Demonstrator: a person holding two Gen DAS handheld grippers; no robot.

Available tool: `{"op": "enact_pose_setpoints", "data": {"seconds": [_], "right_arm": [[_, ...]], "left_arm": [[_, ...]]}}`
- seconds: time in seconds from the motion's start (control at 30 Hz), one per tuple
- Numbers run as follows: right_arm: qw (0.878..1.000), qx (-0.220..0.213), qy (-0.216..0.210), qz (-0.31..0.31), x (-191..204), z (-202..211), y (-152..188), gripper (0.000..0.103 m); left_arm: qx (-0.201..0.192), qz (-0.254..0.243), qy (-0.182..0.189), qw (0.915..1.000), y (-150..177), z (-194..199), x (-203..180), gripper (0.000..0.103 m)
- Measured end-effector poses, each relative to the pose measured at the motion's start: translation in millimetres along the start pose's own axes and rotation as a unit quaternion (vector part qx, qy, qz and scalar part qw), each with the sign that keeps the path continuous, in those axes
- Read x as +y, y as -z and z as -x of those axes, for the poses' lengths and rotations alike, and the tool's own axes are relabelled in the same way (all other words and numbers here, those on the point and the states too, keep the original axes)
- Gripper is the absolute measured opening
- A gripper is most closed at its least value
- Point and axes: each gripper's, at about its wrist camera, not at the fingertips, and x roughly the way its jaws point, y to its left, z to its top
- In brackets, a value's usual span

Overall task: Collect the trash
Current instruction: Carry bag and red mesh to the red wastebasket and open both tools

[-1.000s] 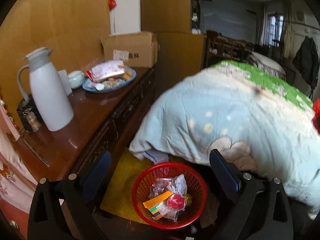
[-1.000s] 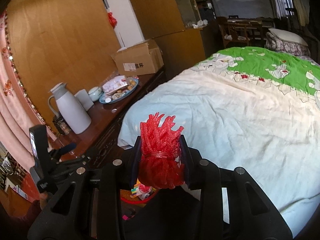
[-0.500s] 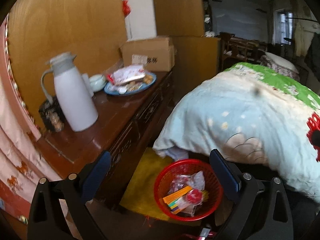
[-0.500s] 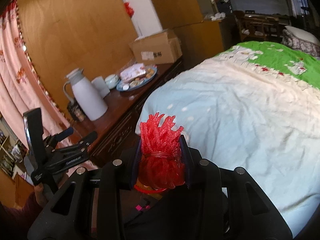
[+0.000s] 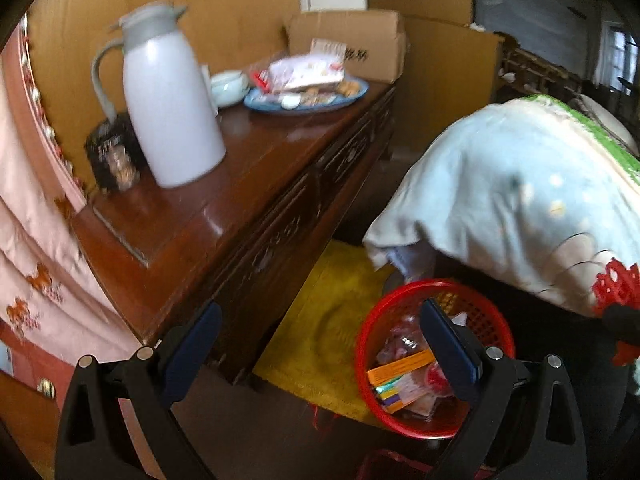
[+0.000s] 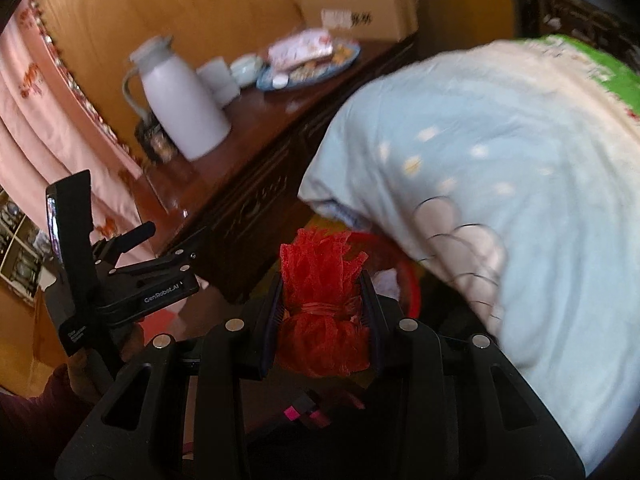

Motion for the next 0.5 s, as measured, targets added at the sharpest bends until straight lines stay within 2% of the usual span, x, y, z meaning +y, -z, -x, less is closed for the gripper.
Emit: {"op": "enact_pose_setpoints", "data": {"seconds": [0.23,0.5], "right_arm": [[0.998,0.061,-0.004,-0.002,-0.7,-58.2,-9.5,0.038],[0.993,0.114,-0.009,-0.008,-4.1,-103.3,-7.6,0.038]], "left_arm": [[0.052,0.028,-0.006,0.9982,12.3,-45.9,19.7,0.097],[0.095,0.06,-0.003,0.9936,23.8,-81.6,36.6,0.097]]}}
